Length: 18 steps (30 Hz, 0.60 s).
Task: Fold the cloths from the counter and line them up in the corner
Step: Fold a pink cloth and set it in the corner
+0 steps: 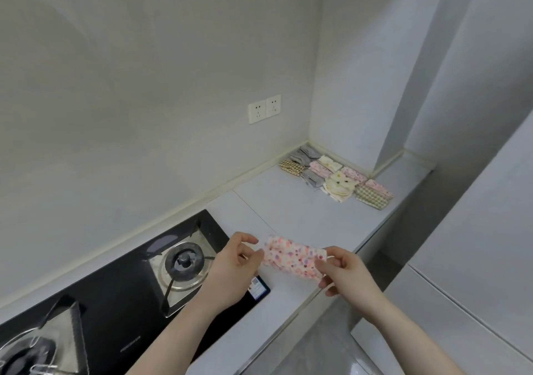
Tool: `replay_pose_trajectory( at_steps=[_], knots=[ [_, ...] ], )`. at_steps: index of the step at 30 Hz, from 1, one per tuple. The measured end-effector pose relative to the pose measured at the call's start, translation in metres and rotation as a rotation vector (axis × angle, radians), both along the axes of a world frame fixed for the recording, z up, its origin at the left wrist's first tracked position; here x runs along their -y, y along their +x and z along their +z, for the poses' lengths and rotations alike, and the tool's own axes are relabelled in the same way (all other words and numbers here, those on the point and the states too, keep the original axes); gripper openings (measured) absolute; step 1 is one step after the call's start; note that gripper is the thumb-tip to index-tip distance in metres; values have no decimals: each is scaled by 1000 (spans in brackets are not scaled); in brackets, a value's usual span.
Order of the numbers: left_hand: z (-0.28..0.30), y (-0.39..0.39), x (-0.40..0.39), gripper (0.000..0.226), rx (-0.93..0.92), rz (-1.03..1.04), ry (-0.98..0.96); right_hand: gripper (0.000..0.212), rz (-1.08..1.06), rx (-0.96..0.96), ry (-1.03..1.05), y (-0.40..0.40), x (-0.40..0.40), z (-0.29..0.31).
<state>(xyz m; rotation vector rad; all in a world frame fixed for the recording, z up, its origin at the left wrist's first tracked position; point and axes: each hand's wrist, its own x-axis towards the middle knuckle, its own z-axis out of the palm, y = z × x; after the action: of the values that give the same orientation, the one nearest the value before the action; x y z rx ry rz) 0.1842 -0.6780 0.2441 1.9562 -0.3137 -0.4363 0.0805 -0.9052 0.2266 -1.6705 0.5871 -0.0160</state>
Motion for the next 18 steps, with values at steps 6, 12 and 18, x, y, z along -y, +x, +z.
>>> replay_pose_trajectory(
  at_steps=[6,12,18],
  knots=[
    [-19,33,24,16,7,-45,114,15,-244,-46,155,34,56,-23],
    [-44,71,53,15,-12,-52,247,20,-329,-148,198,86,129,-66],
    [-58,94,113,13,-63,9,243,46,-444,-232,310,140,211,-115]
  ],
)
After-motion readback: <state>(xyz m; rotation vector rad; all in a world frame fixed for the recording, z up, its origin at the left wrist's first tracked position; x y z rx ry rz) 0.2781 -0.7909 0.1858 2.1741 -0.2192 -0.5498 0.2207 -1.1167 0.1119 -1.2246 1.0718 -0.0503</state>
